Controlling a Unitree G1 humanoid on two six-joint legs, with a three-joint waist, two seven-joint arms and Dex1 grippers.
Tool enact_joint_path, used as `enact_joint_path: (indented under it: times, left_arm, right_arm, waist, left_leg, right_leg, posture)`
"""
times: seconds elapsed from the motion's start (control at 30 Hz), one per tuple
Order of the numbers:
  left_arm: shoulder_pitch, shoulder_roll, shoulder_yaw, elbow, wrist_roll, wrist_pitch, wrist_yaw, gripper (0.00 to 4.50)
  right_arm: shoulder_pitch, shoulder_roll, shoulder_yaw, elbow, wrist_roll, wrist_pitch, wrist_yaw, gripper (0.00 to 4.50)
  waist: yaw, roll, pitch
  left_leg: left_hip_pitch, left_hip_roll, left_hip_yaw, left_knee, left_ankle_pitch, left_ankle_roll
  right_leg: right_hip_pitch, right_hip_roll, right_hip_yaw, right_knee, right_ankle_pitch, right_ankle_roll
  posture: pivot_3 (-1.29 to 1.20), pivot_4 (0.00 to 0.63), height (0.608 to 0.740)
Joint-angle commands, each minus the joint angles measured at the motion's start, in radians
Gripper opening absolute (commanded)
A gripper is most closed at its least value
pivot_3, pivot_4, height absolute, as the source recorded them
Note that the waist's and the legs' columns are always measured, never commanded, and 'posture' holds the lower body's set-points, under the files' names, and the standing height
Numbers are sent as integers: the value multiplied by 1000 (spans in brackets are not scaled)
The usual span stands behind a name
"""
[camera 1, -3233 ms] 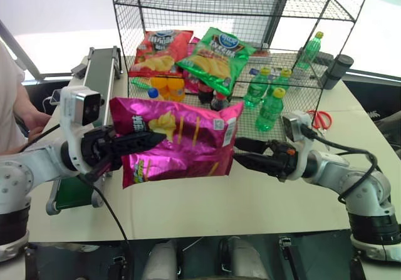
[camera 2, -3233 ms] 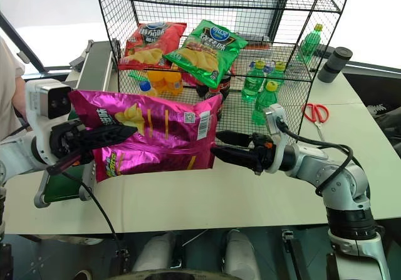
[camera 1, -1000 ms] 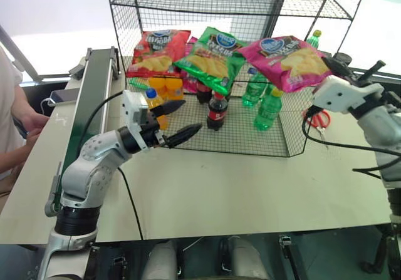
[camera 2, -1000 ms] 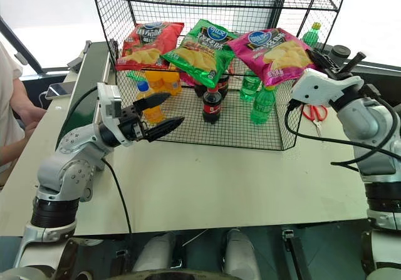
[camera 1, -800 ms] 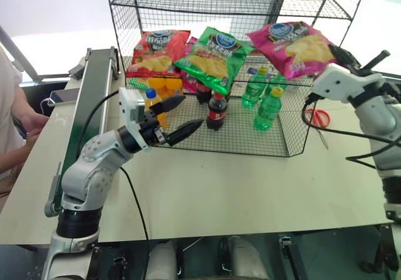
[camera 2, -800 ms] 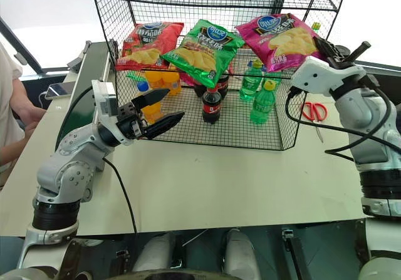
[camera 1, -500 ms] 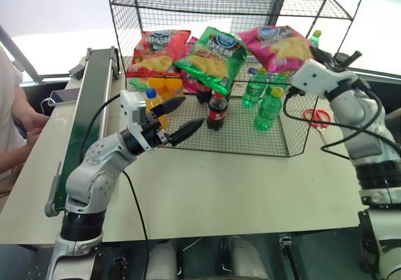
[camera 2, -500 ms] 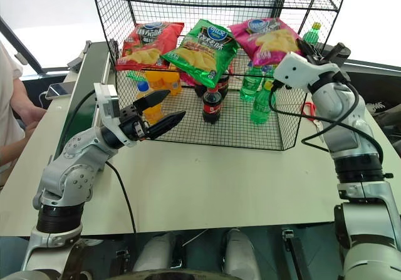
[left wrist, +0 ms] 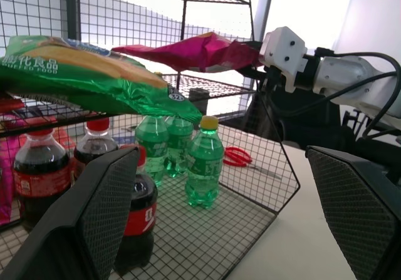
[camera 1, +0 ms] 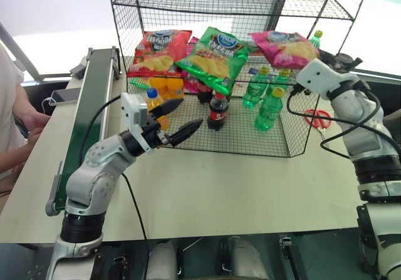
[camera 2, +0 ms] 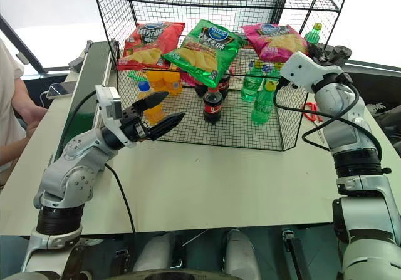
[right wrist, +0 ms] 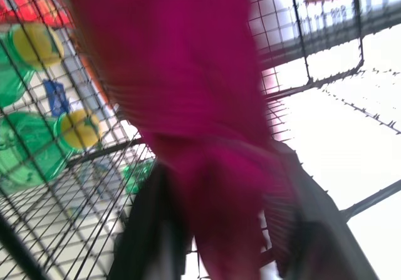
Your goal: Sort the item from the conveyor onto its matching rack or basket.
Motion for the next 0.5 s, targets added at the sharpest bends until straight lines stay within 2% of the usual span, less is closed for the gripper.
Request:
enact_joint_path:
  times: [0.03, 0.1, 0.33, 0.5]
  left_arm:
    - [-9, -3, 1, -32, 5, -27, 0, 4500]
    - [-10, -4, 1, -29, 8, -27, -1, 4500]
    - [-3, -9, -5, -29, 25, -30, -2, 4500]
    - [1, -9, -13, -31, 32, -32, -2, 4500]
  right_arm:
    - [-27, 7, -61, -49, 96, 20, 49, 3525]
    - [-29, 9, -76, -78, 145, 29, 88, 4476]
    - [-6, -9, -113, -134, 271, 62, 218, 4476]
    - [21, -23, -126, -171, 306, 32, 262, 4476]
  waist:
    - [0, 0, 0]
    - [0, 0, 0]
    - [-2, 0, 0]
    - [-2, 0, 0]
  left_leg:
    - [0, 0, 0, 0, 0, 0]
    - [0, 0, 0, 0, 0, 0]
    - [0, 0, 0, 0, 0, 0]
    - [0, 0, 0, 0, 0, 0]
  right_leg:
    - [0, 0, 0, 0, 0, 0]
    - [0, 0, 0, 0, 0, 0]
    - [0, 0, 0, 0, 0, 0]
    - [0, 0, 0, 0, 0, 0]
  posture:
    - [0, 150, 740]
    - [0, 150, 740]
    - [0, 150, 740]
    - [0, 150, 740]
